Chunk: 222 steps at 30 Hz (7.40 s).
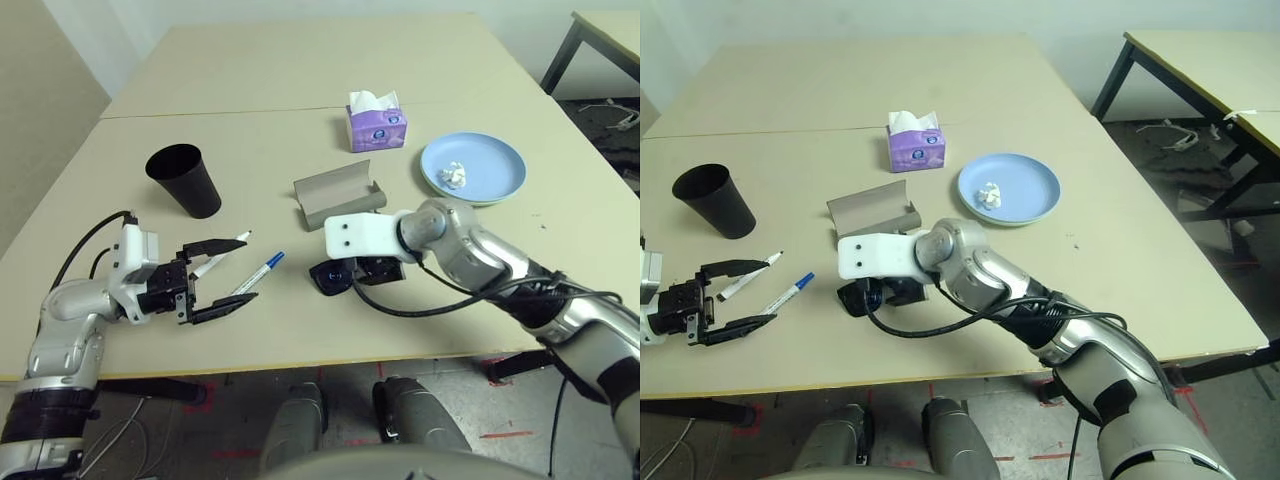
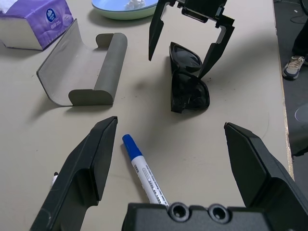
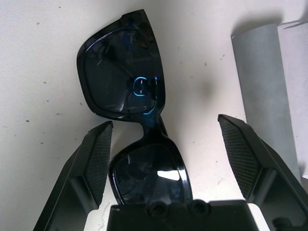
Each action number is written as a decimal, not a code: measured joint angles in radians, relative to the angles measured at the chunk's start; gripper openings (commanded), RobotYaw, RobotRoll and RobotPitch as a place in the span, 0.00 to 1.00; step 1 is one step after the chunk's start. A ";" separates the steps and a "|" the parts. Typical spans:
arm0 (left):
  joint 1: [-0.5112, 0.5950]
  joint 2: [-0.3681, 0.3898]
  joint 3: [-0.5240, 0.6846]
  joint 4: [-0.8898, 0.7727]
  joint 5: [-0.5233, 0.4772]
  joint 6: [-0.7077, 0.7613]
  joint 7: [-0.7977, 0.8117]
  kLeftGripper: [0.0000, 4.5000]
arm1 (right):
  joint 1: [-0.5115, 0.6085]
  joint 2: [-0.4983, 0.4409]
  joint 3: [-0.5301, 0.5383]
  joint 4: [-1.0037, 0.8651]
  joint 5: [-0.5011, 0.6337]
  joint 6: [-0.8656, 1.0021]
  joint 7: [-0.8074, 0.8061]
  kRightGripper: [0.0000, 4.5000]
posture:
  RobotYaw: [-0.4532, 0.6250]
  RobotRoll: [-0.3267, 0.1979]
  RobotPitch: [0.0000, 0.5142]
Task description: Organize and tidy the items on the table.
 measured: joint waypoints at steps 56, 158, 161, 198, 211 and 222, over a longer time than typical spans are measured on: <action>0.014 -0.035 0.025 -0.068 -0.023 0.201 0.234 1.00 | -0.331 0.225 -0.153 0.749 -0.153 -0.593 -0.188 0.03 | 0.41 0.62 0.25; -0.189 -0.094 0.006 0.071 0.109 0.226 0.450 0.79 | 0.662 -0.095 -1.085 0.483 0.801 -0.823 0.496 1.00 | 0.35 0.62 0.20; -0.256 -0.118 -0.024 0.135 0.149 0.224 0.479 0.58 | 0.689 -0.140 -1.036 0.481 0.837 -0.842 0.504 1.00 | 0.34 0.62 0.19; -0.491 -0.341 -0.247 0.360 0.312 0.075 0.415 0.01 | 0.748 -0.176 -1.004 0.413 0.874 -0.878 0.459 1.00 | 0.29 0.62 0.19; -0.584 -0.325 -0.144 0.597 0.294 0.029 0.499 0.01 | 0.752 -0.159 -1.004 0.402 0.855 -0.876 0.433 1.00 | 0.28 0.62 0.19; -0.692 -0.406 -0.165 0.790 0.364 -0.051 0.577 0.01 | 0.769 -0.159 -1.005 0.361 0.853 -0.867 0.407 1.00 | 0.26 0.62 0.19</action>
